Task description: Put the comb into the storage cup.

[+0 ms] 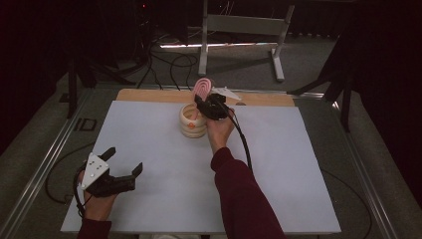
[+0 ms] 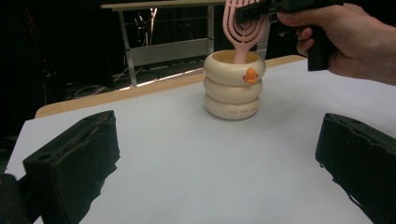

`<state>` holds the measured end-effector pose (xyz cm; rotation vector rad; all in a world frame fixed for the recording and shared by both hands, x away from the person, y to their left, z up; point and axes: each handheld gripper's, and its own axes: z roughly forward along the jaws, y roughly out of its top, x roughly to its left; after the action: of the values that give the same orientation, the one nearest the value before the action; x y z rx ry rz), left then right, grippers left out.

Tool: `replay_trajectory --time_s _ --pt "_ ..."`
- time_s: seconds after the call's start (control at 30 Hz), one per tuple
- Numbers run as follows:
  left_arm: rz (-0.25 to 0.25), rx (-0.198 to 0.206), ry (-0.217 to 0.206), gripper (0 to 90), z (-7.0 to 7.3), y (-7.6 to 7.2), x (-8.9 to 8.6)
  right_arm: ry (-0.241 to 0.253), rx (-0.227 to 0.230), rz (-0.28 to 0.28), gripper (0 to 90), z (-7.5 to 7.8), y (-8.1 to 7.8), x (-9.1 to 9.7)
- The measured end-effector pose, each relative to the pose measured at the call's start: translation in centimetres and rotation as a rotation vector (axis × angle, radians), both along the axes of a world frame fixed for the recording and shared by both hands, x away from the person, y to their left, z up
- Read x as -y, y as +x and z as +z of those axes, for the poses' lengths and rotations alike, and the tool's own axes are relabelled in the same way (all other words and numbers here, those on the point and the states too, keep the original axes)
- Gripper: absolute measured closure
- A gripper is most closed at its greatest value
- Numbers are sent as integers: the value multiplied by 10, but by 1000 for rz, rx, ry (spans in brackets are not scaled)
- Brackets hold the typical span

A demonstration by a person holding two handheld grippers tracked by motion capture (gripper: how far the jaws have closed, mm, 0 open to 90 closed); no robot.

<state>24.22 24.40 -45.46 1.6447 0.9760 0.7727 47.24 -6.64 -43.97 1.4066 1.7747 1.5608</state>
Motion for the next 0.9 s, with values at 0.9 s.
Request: replay_trajectory --time_s 0.9 --pt "1 0 -1 4 0 0 0 14 -14 6 633 -8 -1 -4"
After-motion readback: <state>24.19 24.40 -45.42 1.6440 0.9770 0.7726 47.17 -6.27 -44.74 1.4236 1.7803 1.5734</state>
